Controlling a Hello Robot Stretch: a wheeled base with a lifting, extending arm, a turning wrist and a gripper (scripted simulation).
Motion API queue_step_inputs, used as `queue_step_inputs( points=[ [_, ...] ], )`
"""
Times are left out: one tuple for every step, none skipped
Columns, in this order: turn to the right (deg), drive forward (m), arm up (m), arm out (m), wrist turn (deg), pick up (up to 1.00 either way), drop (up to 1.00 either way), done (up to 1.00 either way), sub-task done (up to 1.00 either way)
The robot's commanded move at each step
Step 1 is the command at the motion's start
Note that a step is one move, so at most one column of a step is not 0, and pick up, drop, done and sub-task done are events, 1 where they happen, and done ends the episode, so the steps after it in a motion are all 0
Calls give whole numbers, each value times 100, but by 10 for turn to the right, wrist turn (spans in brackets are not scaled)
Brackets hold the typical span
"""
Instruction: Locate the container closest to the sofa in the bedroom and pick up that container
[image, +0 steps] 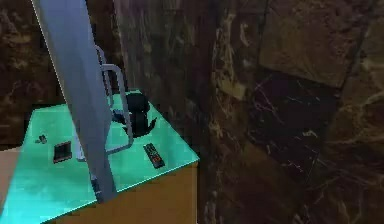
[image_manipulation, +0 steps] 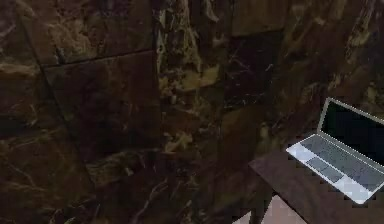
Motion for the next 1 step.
queue_step_inputs(
  points=[
    [-450, 0, 0, 0, 0, 0, 0, 0, 0]
  ],
)
